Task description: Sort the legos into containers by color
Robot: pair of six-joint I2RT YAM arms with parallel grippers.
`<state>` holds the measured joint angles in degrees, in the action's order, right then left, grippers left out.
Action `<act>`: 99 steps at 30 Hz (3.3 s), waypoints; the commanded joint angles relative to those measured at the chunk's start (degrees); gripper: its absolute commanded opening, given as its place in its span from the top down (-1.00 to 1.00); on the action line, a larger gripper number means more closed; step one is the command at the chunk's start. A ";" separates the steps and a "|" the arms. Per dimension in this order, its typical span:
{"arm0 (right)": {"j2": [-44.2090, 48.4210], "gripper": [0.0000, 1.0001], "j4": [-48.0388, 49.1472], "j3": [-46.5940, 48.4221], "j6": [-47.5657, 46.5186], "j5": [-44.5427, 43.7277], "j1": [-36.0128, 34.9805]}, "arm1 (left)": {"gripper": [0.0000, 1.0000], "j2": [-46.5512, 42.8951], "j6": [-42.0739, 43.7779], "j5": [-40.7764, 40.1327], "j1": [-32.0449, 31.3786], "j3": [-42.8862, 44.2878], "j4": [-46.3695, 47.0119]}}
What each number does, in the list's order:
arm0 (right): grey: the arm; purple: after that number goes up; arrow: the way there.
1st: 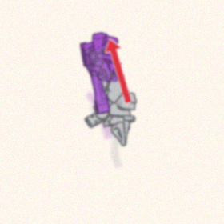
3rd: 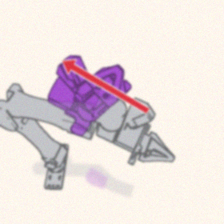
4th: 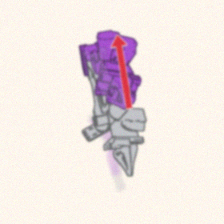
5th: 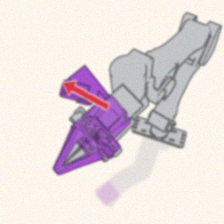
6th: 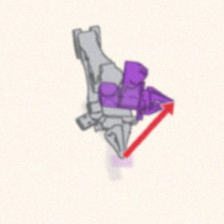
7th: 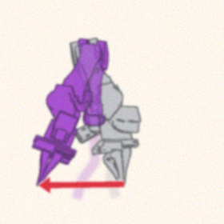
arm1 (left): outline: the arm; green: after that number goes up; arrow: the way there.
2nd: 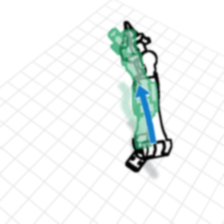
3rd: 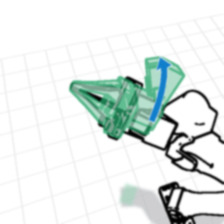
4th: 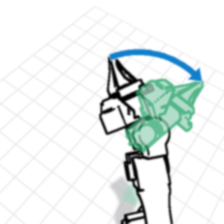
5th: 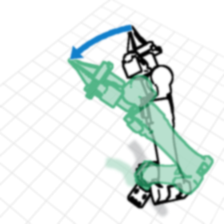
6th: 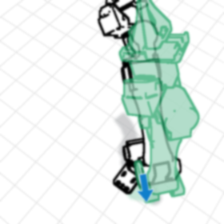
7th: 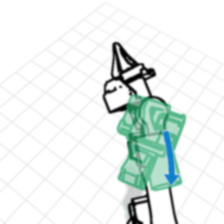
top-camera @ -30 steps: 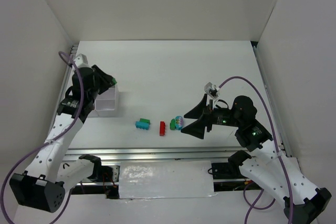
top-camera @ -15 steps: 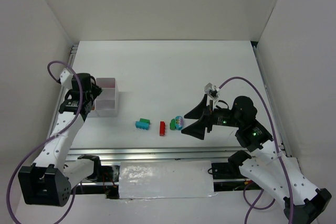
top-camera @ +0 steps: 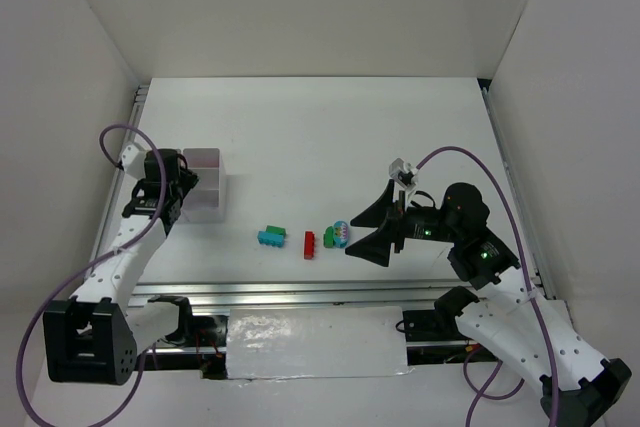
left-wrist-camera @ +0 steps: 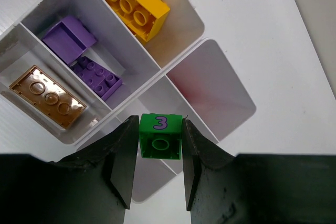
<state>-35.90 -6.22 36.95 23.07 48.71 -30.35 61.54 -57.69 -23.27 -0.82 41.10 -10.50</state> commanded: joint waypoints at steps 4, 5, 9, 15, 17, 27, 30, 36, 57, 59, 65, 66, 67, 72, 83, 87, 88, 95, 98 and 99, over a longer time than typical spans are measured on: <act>-0.22 -0.99 1.73 -0.48 -0.57 1.30 -0.15 | 1.00 1.13 -0.84 1.29 0.38 0.56 6.90; -0.40 -0.99 1.82 -0.65 -0.57 1.30 -0.24 | 1.00 1.56 -0.67 1.38 0.38 0.56 7.07; -0.66 -0.99 1.91 -0.65 -0.57 1.65 -0.15 | 0.97 2.71 -0.93 1.91 0.56 0.47 7.69; -0.57 -0.99 1.82 -0.65 -0.66 1.48 -0.15 | 0.47 2.19 -1.81 2.17 0.64 -1.11 8.30; -0.58 -0.99 1.65 -0.65 -0.75 1.65 -0.15 | 0.22 2.01 -1.90 2.00 0.64 -1.37 8.30; -0.31 -0.99 1.74 -0.74 -0.83 1.39 -0.15 | -0.56 1.57 -1.46 4.10 3.10 -1.64 8.23; -0.57 -0.99 1.73 -0.74 -0.75 1.48 -0.15 | -0.59 -0.10 -1.02 4.11 3.11 -1.38 7.78; -0.75 -0.99 1.56 -0.74 0.04 -0.89 -0.24 | -0.69 -4.23 4.95 10.34 1.88 3.01 3.75; -0.05 -0.97 -21.38 10.51 9.98 -39.22 -0.15 | -0.59 19.13 -2.16 -8.12 -55.07 16.82 -18.42; -0.14 -0.97 -21.47 10.25 9.80 -38.87 -0.15 | -0.58 21.76 -1.73 -6.36 -56.04 16.64 -16.32; 0.04 -0.97 -21.20 9.37 9.54 -38.60 -0.15 | -0.45 26.96 -1.64 -4.25 -56.66 17.08 -14.47; 0.04 -0.97 -21.03 9.37 9.54 -38.60 -0.15 | -0.40 27.32 -1.46 -3.72 -56.66 16.73 -12.81; -0.05 -0.97 -20.94 9.28 9.36 -38.69 -0.24 | -0.36 28.10 -1.37 -3.28 -56.75 16.82 -12.53; -0.58 -0.96 -20.42 8.67 9.36 -38.08 -0.24 | -0.28 31.01 -1.55 -2.49 -56.84 17.43 -12.09; 0.22 -0.96 -20.59 8.23 9.01 -38.51 -0.15 | 0.13 34.88 -1.55 -0.91 -56.84 16.99 -10.59; 0.30 -0.96 -20.76 8.23 8.75 -38.51 -0.15 | 0.48 35.14 -0.85 -0.46 -56.84 17.43 -10.51; 0.30 -0.96 -20.85 8.31 8.66 -38.51 -0.15 | 0.70 35.05 -0.93 -0.64 -56.84 17.52 -10.59; 0.22 -0.96 -20.50 7.96 8.48 -38.51 -0.15 | 1.00 30.75 -0.58 -1.96 -56.84 17.43 -11.91; 0.13 -0.96 -20.41 7.79 8.48 -38.60 -0.15 | 1.00 23.84 -0.84 -4.67 -56.66 18.13 -14.18; 0.13 -0.96 -20.33 7.70 8.48 -38.51 -0.15 | 1.00 21.98 -1.02 -6.86 -56.31 18.40 -14.89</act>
<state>-36.14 -27.99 45.28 32.32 10.90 -30.35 91.11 -58.63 -25.08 -57.32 57.04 -23.59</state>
